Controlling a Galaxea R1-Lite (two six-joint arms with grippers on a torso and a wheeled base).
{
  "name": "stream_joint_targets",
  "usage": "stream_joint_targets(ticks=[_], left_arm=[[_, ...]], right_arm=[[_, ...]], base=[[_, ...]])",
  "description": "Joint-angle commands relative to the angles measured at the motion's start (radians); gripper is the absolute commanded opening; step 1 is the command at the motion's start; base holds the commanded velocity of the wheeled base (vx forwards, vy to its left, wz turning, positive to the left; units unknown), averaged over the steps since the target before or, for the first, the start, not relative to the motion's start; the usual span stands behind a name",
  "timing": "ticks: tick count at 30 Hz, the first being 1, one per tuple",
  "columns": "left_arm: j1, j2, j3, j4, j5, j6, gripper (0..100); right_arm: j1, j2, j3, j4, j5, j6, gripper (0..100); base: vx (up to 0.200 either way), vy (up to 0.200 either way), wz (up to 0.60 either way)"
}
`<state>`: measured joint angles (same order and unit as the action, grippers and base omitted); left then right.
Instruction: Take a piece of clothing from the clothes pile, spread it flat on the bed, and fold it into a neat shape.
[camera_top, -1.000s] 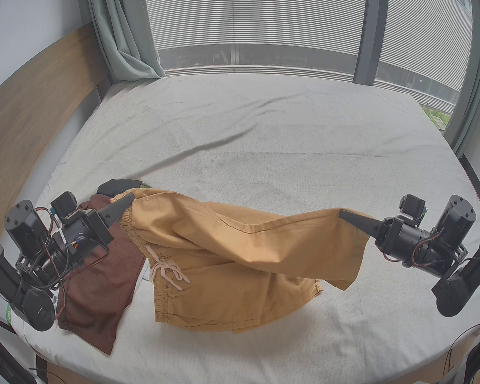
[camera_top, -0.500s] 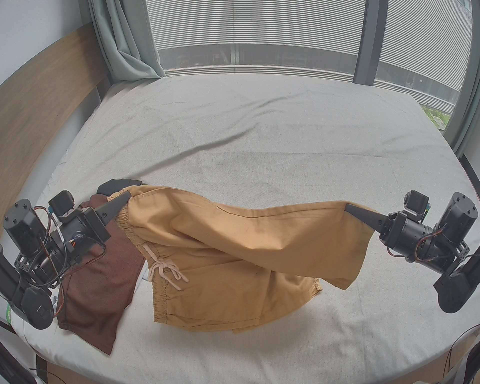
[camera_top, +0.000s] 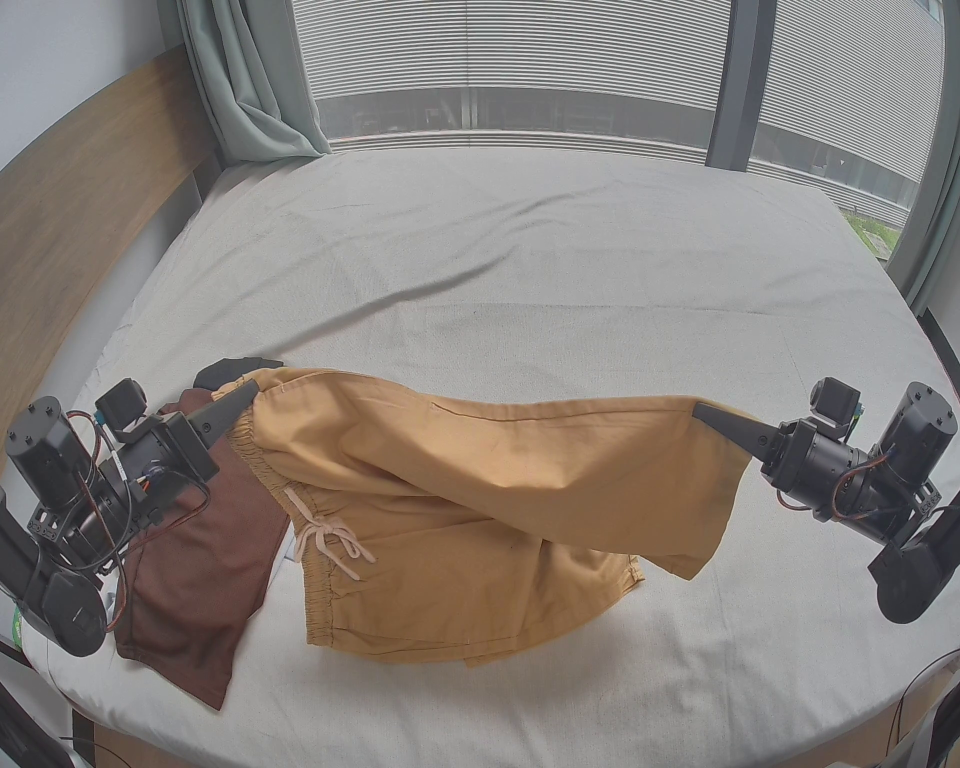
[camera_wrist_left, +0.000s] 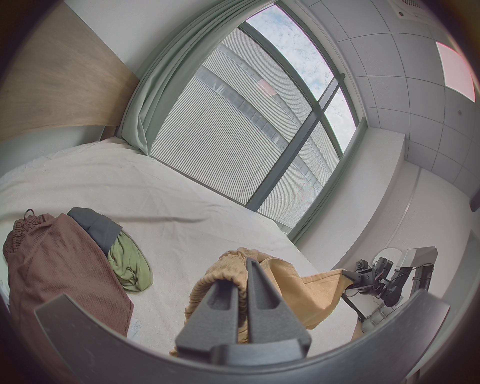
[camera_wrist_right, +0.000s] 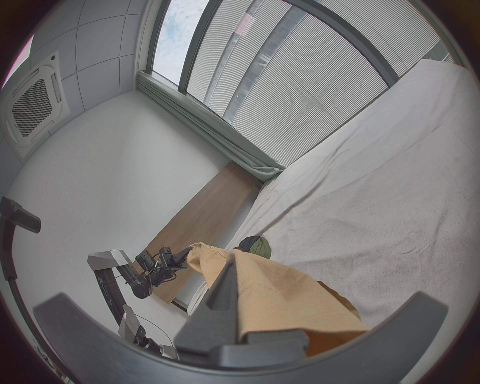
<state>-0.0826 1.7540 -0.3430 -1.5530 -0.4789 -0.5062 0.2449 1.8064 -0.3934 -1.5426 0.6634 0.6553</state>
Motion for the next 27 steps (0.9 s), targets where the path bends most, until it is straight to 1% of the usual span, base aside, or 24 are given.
stream_joint_targets(ticks=[1, 9, 27], left_arm=[[0.01, 0.005, -0.002, -0.001, 0.0, 0.0, 0], [0.027, 0.01, -0.014, -0.001, 0.0, -0.002, 0], [0.047, 0.025, -0.024, -0.001, 0.0, -0.002, 0]], right_arm=[[-0.009, -0.001, -0.004, -0.001, -0.001, 0.0, 0], [-0.052, -0.002, -0.018, -0.001, 0.001, 0.0, 0], [-0.091, -0.004, -0.033, -0.002, 0.001, -0.003, 0]], base=[[0.0, 0.0, 0.0], [0.0, 0.0, 0.0], [0.0, 0.0, 0.0]])
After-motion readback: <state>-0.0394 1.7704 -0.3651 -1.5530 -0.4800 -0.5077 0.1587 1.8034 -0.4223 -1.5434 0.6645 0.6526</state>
